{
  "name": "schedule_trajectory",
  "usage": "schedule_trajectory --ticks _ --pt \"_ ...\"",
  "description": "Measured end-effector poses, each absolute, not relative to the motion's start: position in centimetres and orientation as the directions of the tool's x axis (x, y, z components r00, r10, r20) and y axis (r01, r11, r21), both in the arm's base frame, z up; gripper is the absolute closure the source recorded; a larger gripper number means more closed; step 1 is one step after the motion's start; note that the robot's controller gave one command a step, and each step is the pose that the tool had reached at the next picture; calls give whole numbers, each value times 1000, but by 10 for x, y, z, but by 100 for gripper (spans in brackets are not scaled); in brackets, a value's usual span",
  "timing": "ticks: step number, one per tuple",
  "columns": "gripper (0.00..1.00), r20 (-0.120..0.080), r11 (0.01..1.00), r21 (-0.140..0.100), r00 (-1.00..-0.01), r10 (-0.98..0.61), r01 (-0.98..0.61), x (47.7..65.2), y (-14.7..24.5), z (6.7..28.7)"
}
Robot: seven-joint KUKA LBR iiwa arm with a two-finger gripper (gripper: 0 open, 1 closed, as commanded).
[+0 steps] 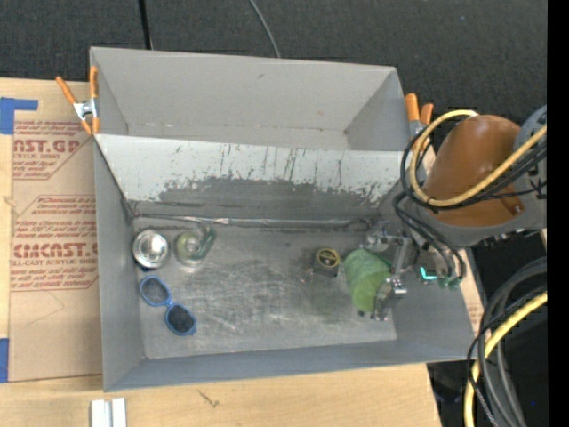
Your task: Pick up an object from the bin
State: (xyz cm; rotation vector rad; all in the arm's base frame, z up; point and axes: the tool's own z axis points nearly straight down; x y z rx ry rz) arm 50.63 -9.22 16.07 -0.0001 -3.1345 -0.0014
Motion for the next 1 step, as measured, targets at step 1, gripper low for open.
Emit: schedule_trajectory --ticks 1 --pt "0 -14 985 12 -985 172 172 533 -135 75"
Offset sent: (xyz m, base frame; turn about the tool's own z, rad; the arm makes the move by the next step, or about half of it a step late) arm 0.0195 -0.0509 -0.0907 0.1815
